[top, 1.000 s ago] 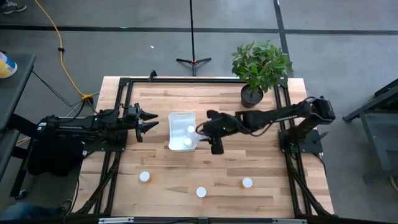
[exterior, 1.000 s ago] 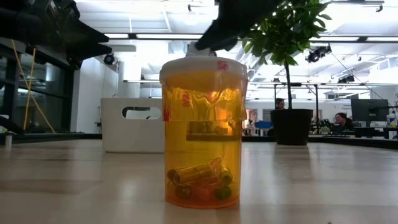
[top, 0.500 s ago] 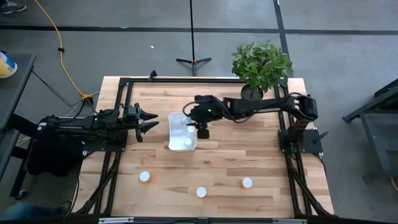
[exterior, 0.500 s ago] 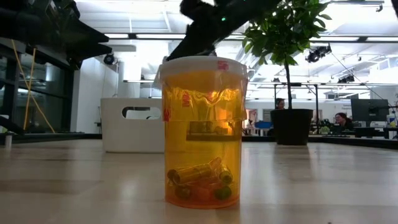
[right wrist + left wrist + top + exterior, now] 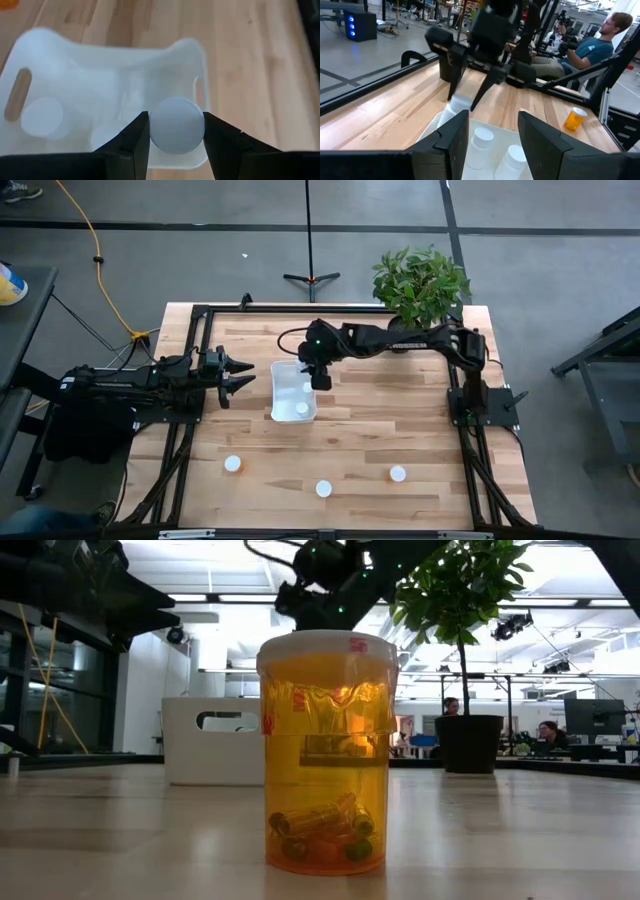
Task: Pick and place pill bottles into a basket
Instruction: Put the white pill bottle into the white bin, then put the right orange pill bottle into the white bin
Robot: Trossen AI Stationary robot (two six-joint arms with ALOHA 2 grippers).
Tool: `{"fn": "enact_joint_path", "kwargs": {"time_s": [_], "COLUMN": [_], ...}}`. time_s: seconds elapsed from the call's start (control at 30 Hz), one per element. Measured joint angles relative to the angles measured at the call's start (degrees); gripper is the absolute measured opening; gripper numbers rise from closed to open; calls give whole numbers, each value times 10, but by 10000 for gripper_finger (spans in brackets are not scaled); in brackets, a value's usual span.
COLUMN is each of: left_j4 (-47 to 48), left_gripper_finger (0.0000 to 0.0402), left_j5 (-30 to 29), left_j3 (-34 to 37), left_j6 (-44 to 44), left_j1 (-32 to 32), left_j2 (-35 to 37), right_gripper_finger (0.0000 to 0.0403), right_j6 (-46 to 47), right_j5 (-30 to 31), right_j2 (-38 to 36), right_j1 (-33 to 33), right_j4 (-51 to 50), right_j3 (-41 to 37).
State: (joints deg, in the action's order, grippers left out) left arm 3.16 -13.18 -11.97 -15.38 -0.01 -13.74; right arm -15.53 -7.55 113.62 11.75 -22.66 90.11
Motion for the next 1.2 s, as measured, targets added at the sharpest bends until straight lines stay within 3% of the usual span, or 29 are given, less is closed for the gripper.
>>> {"fn": "enact_joint_path", "kwargs": {"time_s": [0.47,0.87,1.2], "left_j4": [0,0,0], "left_gripper_finger": [205,205,205], "left_j5": [-6,-7,-6], "left_j3": [0,0,0], "left_j6": [0,0,-6], "left_j1": [0,0,0], "left_j2": [0,0,0], "right_gripper_finger": [146,192,204], "right_j6": [0,0,28], "right_j5": [-16,1,7], "right_j2": [30,34,34], "right_j1": [-2,-1,-1], "right_j4": [-15,-19,-22], "right_j3": [-1,-1,20]}}
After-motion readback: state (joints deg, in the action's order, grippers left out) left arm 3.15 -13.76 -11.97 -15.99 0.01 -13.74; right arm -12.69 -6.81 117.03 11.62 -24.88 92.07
